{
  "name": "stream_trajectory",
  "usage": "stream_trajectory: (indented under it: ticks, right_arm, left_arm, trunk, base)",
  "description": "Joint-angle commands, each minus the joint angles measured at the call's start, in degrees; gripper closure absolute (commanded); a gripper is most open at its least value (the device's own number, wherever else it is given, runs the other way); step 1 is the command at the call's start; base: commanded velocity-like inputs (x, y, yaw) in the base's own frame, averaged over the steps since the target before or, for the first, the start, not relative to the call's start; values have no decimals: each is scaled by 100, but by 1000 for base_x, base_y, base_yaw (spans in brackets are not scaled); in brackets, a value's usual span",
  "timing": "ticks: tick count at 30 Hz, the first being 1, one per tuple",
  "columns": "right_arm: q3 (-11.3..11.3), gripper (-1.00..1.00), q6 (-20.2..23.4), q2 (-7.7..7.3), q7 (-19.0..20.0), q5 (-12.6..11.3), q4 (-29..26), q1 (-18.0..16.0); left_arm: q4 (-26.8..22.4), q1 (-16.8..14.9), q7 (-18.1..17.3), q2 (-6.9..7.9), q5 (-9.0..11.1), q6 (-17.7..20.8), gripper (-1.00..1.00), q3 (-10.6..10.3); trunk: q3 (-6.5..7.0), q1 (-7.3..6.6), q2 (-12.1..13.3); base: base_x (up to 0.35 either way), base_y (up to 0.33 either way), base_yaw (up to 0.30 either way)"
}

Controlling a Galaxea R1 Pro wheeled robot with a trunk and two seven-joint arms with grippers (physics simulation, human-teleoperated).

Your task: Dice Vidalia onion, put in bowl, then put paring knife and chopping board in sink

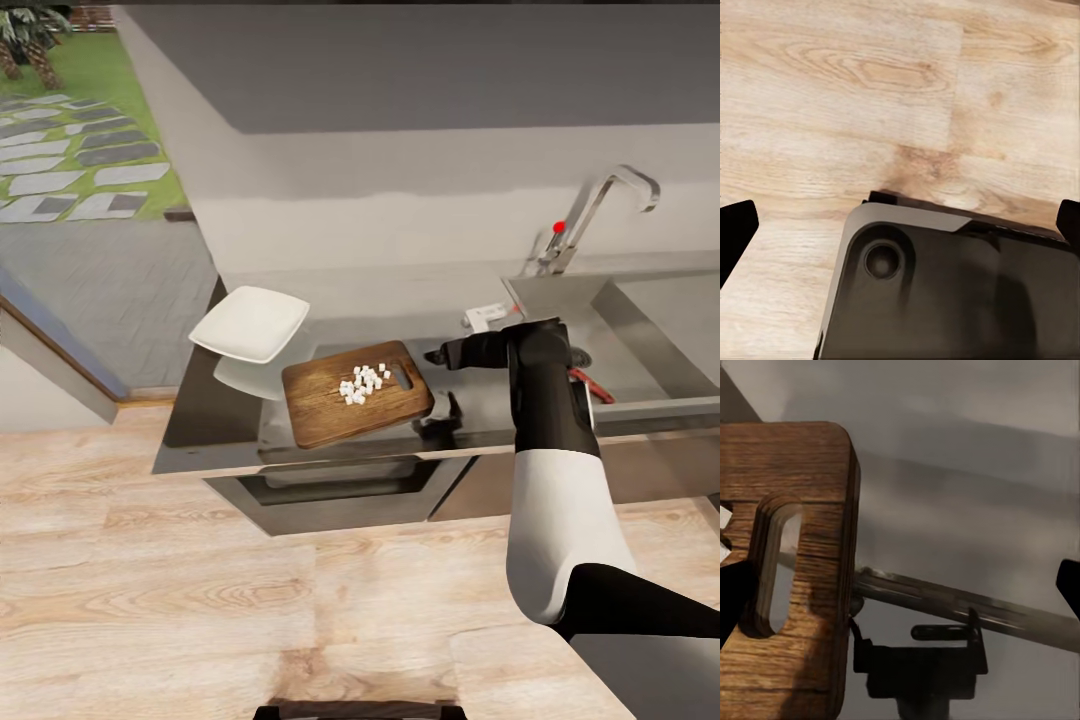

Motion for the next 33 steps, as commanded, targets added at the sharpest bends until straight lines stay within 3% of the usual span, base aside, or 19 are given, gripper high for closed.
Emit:
stream_trajectory:
  ticks: [1,33]
  right_arm:
    - [-16,-100,8,7,58,56,6,-7]
    - [-16,-100,4,7,58,56,29,-7]
  left_arm:
    - [9,-3,-60,-2,60,-6,-100,20]
    - [17,-3,-60,-11,59,-5,-100,12]
  trunk:
    - [-8,3,-9]
    - [-90,3,-9]
  base:
    - [0,105,0]
    - [0,7,0]
